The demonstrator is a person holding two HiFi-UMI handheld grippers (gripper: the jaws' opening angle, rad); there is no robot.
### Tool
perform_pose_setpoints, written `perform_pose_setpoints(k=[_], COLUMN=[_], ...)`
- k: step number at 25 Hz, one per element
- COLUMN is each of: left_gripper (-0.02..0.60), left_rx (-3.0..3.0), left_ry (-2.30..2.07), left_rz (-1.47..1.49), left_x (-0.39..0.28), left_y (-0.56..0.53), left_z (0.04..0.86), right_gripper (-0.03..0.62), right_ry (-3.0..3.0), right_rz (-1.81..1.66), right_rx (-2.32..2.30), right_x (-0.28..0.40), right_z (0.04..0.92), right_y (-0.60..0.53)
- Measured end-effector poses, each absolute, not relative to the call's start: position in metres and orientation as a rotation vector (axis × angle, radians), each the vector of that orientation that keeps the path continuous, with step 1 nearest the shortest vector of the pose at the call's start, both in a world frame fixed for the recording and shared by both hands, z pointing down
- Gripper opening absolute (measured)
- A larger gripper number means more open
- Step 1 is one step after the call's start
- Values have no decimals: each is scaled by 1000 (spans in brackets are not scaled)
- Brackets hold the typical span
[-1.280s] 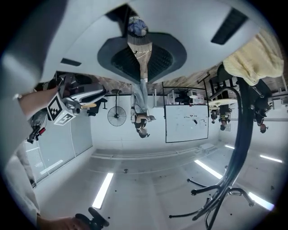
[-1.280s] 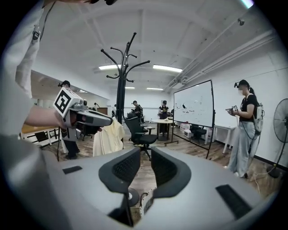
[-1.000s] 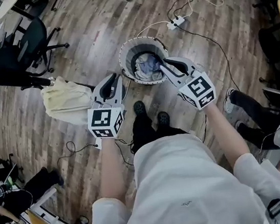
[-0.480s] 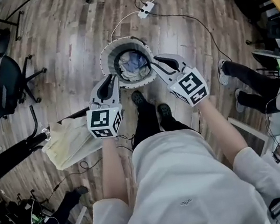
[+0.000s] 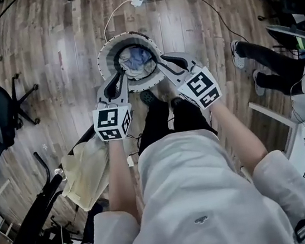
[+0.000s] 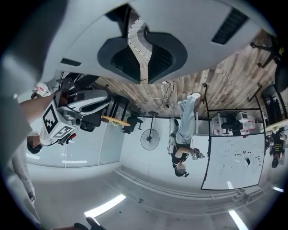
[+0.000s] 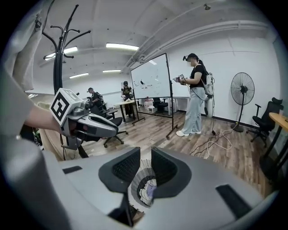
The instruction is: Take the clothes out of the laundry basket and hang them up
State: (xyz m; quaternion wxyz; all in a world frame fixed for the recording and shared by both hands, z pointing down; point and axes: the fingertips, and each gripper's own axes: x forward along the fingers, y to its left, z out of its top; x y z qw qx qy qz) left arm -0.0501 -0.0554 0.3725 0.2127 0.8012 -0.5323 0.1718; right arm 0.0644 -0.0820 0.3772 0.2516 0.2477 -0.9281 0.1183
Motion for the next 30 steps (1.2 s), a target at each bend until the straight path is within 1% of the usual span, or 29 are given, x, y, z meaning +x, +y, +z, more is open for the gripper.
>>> perform_pose_setpoints(k=[12,22,30], left_gripper=[61,63,69], left_rx=[2120,1966,1862], left_ry=[-1363,-1420,-1455], left_rz=[565,550,537], left_x=[-50,-50,-40], left_y=[-68,-78,-86], left_z=[461,545,635], right_gripper=[83,84,84], right_ry=[-2432,-2365,-2336], right_rz=[428,494,517], right_rx=[557,364,285], right_x=[44,33,39], right_z=[454,551,628], right_y=[-93,-92,-107])
